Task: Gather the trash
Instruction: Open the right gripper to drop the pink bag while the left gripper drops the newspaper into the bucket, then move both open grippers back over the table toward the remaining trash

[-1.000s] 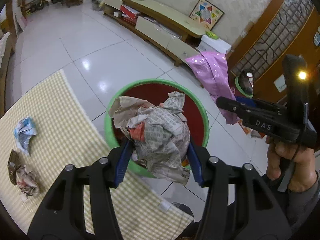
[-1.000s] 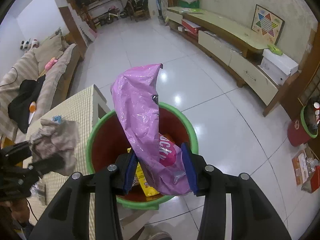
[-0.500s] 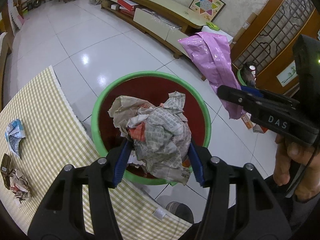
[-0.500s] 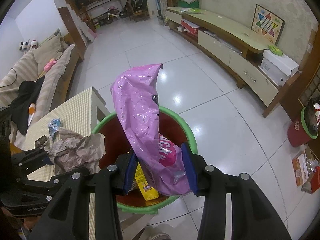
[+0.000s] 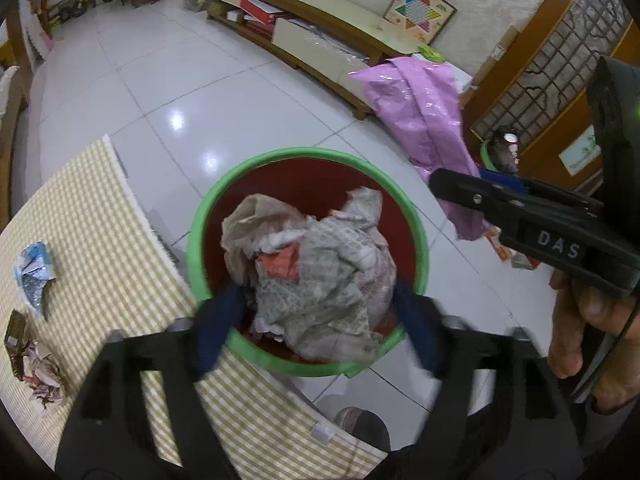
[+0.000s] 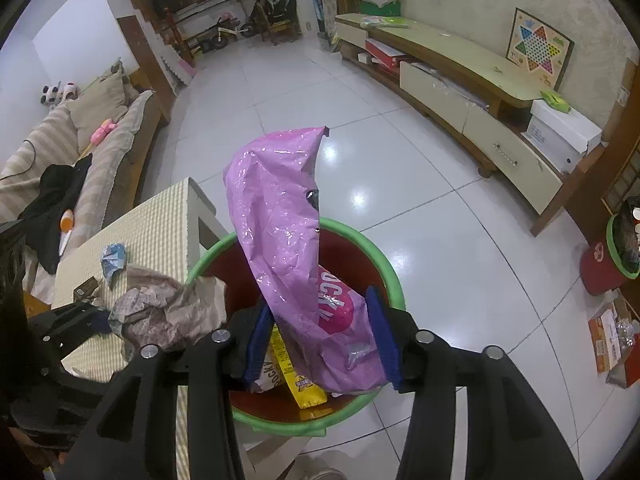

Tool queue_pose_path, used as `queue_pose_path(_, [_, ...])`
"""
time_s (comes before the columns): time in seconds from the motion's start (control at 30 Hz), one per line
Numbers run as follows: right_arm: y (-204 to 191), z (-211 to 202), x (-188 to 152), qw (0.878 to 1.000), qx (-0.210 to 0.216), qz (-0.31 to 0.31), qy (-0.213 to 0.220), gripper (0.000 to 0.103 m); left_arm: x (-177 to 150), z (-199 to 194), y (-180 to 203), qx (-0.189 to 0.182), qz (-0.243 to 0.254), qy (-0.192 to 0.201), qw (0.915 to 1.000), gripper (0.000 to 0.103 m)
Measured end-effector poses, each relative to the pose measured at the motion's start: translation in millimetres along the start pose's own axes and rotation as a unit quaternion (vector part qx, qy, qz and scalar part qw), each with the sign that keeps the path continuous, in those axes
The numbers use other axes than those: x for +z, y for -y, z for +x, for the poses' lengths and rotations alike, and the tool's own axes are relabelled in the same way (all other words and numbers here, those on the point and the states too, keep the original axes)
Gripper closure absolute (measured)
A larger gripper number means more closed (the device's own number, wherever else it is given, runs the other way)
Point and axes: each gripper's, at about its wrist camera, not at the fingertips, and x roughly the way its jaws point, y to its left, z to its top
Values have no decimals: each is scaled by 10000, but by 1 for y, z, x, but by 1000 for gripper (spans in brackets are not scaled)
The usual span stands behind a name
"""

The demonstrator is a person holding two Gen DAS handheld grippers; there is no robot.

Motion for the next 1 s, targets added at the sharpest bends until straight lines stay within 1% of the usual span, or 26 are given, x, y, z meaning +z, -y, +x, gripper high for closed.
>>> queue_pose_path(0.03, [0, 1, 1, 10000, 12, 11, -1, 49, -1, -1, -1, -7, -9, 2, 10000, 14])
queue_pose_path(0.07, [0, 0, 1, 10000, 27, 22, 0, 47, -1, -2, -2, -18, -20, -4, 10000, 12])
queue_pose_path(0.13, [-2, 0, 1, 10000, 30, 29, 15, 33, -4, -4, -6, 26, -52, 4, 10000, 6])
queue_pose_path(0.23, [-4, -1, 2, 10000, 2, 32, 66, 24, -7, -9, -12, 65, -114, 17, 9999, 6])
queue_pose_path(0.33, [-6, -2, 2, 10000, 22, 50, 81, 20, -12, -18, -20, 120, -229, 64, 9996, 6])
queue_pose_path(0.53, [-18, -3, 4, 9999, 109, -16, 97, 17, -30, -42, -38, 294, -334, 190, 9988, 6])
queue_pose_path(0.67, [-34, -4, 8, 9996, 201, -144, 148, 17, -45, -57, -51, 412, -453, 217, 9979, 6])
queue_pose_path(0.8, [-60, -4, 11, 9986, 343, -372, 163, 16, -67, -79, -72, 553, -625, 305, 9960, 6])
queue_pose_path(0.87, [-74, -3, 12, 9977, 407, -523, 171, 16, -81, -91, -84, 689, -699, 346, 9946, 6])
queue_pose_path(1.0, [-103, -2, 10, 9949, 612, -789, 142, 16, -116, -111, -114, 1086, -826, 342, 9901, 5])
